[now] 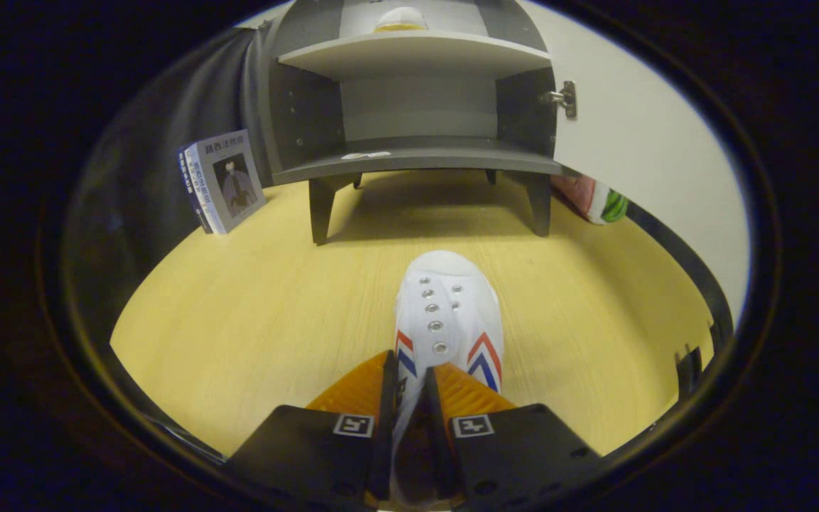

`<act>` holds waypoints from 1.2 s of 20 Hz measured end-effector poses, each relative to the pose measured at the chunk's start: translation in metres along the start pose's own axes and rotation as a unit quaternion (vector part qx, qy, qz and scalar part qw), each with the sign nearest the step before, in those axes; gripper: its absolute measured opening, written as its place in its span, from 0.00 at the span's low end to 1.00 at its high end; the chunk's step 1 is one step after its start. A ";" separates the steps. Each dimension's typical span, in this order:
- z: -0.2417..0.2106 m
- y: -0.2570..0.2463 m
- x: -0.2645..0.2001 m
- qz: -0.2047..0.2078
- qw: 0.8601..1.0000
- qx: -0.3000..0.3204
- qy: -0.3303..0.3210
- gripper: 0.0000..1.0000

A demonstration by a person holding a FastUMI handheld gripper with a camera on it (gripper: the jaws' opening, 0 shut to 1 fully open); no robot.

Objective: Open the shoe cabinet door, grab the shoes and put them into the shoe cabinet, then close the shoe cabinet door.

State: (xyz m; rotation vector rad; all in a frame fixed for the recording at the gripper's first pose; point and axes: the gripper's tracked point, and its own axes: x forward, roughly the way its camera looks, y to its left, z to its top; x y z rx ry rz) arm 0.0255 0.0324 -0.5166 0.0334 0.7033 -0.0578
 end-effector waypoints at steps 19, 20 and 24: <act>0.035 0.001 -0.024 0.052 0.997 0.018 -0.056 0.02; 0.042 0.002 -0.028 0.053 0.996 0.019 -0.062 0.02; 0.085 0.007 -0.053 0.055 0.995 0.003 -0.084 0.02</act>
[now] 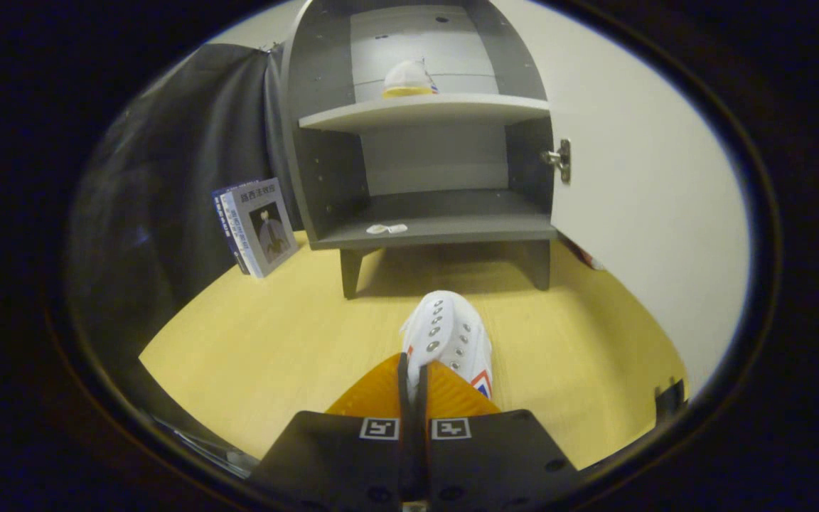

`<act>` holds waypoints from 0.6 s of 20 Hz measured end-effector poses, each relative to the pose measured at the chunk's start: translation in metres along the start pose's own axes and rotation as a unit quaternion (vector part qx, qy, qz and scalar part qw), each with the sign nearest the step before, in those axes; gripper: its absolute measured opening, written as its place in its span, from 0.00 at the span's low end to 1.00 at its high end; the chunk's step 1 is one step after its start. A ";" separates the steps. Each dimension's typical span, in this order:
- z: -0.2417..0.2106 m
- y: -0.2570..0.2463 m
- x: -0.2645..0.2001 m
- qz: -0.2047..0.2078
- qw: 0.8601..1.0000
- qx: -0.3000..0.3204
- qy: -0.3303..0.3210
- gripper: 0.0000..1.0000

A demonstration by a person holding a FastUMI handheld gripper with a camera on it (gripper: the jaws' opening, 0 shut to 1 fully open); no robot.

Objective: Open the shoe cabinet door, grab the shoes and put them into the shoe cabinet, then close the shoe cabinet door.

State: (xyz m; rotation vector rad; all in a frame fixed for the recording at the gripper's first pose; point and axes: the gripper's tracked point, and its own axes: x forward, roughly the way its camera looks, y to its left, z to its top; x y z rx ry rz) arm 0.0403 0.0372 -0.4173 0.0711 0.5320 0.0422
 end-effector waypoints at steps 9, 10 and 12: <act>0.168 0.015 -0.063 -0.052 0.995 -0.035 -0.080 0.02; 0.182 0.015 -0.069 -0.059 0.994 -0.033 -0.087 0.02; 0.210 0.016 -0.075 -0.067 0.992 -0.027 -0.099 0.02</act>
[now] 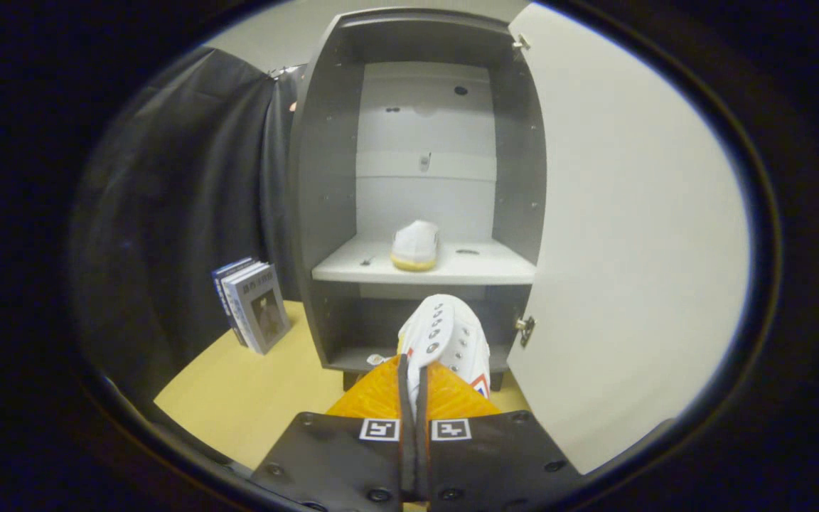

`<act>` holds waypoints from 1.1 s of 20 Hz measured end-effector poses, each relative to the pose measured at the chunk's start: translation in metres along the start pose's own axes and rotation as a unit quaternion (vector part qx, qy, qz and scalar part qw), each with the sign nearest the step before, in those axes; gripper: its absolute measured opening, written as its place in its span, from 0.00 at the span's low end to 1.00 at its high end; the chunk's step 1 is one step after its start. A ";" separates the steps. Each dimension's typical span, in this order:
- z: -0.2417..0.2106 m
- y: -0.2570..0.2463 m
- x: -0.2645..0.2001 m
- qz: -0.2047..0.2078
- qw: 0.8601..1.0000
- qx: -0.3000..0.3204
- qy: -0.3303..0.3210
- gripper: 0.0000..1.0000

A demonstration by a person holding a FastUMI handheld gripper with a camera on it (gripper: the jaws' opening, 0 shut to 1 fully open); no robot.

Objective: Open the shoe cabinet door, grab the shoes and put them into the shoe cabinet, then close the shoe cabinet door.

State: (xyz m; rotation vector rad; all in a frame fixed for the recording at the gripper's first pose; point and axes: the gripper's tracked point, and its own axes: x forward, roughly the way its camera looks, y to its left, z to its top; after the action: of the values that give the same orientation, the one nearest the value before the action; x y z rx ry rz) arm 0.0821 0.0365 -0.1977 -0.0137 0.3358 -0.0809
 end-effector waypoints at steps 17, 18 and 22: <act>0.090 -0.043 0.146 0.028 0.999 -0.039 0.000 0.02; 0.092 -0.046 0.155 0.030 0.999 -0.039 0.002 0.02; 0.090 -0.051 0.198 0.033 0.998 -0.043 0.014 0.02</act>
State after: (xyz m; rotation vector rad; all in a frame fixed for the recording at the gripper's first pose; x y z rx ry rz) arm 0.2942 -0.0303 -0.1762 -0.0860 0.3678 -0.0013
